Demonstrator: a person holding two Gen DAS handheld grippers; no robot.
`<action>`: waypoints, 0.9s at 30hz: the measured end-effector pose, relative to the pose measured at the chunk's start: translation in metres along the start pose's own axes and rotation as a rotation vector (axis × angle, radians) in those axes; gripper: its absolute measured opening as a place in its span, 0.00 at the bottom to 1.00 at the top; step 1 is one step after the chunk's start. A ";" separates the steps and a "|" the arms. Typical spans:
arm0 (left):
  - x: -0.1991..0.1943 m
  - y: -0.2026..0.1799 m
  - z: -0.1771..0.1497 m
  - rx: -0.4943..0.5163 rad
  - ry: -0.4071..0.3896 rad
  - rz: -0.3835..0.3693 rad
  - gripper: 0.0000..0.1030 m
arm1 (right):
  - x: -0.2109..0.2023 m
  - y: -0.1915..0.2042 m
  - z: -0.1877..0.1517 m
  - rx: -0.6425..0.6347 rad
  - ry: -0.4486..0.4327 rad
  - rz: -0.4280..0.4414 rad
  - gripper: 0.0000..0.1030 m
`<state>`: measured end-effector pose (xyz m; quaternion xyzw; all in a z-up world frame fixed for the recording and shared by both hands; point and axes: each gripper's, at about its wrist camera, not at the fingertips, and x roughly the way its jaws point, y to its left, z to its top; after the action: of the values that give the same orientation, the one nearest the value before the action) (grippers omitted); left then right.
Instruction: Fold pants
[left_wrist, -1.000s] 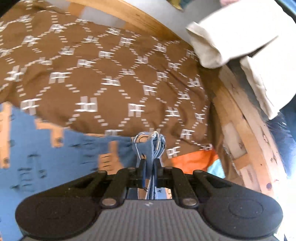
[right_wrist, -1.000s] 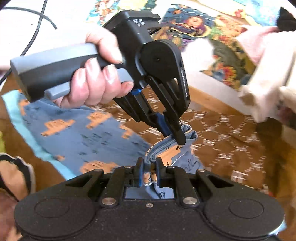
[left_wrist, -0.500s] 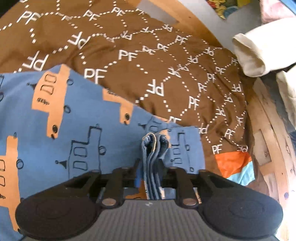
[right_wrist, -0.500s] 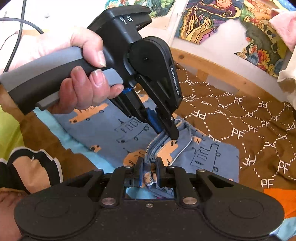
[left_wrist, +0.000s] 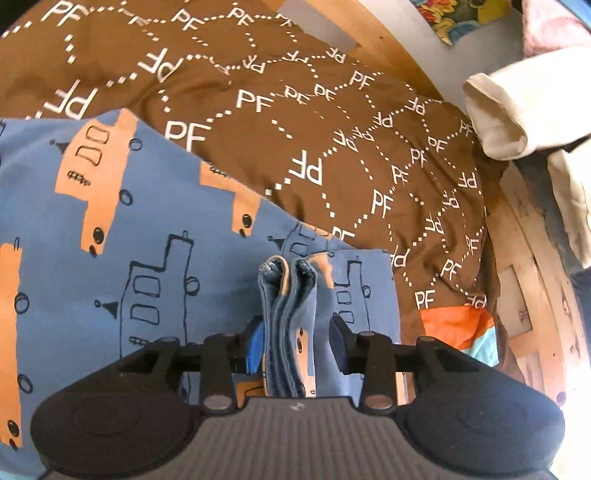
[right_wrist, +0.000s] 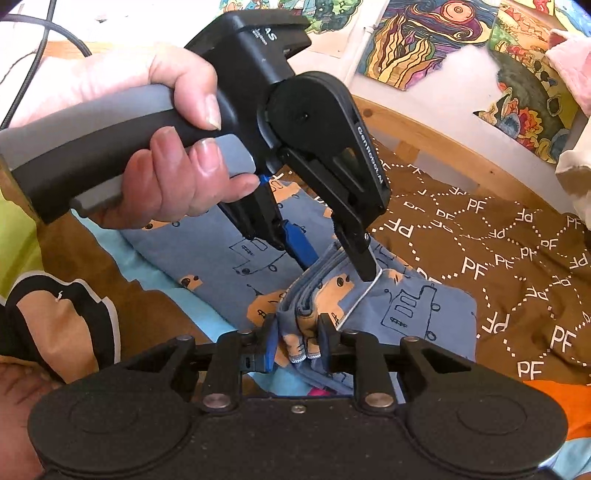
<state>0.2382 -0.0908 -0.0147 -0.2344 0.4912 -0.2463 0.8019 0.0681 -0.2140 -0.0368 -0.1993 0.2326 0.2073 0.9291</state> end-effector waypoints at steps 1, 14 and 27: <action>0.001 -0.001 0.000 0.008 0.000 0.009 0.17 | 0.000 0.000 0.000 0.002 0.001 -0.002 0.23; -0.018 0.004 -0.003 0.016 -0.038 0.018 0.09 | -0.006 0.000 0.008 0.009 -0.013 -0.002 0.14; -0.077 0.054 0.002 0.045 -0.109 0.109 0.09 | 0.014 0.038 0.058 0.002 -0.036 0.153 0.14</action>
<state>0.2184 -0.0009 0.0040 -0.2024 0.4531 -0.2003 0.8448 0.0813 -0.1506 -0.0070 -0.1765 0.2306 0.2809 0.9147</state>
